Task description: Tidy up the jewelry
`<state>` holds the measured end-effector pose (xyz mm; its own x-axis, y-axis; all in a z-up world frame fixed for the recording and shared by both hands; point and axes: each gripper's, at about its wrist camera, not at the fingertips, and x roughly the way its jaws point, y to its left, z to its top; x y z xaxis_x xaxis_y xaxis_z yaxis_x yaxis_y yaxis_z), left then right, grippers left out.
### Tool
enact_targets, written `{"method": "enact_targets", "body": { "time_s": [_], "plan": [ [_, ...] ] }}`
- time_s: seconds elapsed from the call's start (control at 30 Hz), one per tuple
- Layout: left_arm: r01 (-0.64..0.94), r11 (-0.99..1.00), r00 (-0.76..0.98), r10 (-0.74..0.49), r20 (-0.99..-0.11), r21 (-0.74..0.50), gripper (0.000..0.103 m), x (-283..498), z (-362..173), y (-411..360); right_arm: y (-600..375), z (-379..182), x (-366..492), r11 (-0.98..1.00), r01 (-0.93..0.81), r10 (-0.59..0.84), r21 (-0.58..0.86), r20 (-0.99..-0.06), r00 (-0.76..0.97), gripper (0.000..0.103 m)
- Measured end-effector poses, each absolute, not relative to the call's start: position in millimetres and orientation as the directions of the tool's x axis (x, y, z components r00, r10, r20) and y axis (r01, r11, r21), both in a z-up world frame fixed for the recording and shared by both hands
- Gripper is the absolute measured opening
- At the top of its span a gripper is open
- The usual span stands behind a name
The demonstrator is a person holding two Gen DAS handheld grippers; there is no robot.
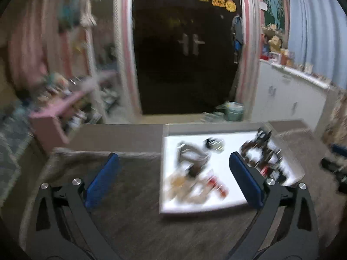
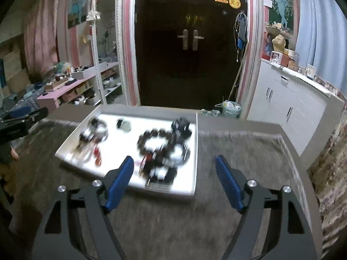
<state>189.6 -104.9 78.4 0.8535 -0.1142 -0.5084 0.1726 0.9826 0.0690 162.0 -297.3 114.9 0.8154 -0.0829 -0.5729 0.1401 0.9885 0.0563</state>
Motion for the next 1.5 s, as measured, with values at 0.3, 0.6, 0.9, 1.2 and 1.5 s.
{"method": "enact_targets", "body": {
  "time_s": [0.3, 0.6, 0.9, 1.2, 1.5],
  "plan": [
    [0.168, 0.986, 0.903, -0.147, -0.403, 0.016, 0.100, 76, 29, -59, -270, 72, 87, 0.982, 0.190, -0.160, 0.008, -0.505, 0.848, 0.078],
    [0.169, 0.984, 0.920, -0.138, -0.366, 0.053, 0.100, 61, 19, -57, -266, 49, 86, 0.980, 0.197, -0.150, 0.034, -0.525, 0.838, 0.086],
    [0.180, 0.982, 0.918, -0.148, -0.368, 0.055, 0.100, 61, 17, -60, -276, 49, 75, 0.969, 0.231, -0.160, 0.087, -0.493, 0.855, 0.092],
    [0.187, 0.978, 0.926, -0.144, -0.350, 0.093, 0.100, 57, 18, -68, -268, 55, 73, 0.976, 0.213, -0.166, 0.049, -0.467, 0.868, 0.097],
    [0.184, 0.979, 0.926, -0.142, -0.351, 0.090, 0.100, 58, 17, -67, -269, 56, 72, 0.973, 0.221, -0.166, 0.064, -0.467, 0.868, 0.100]
  ]
}}
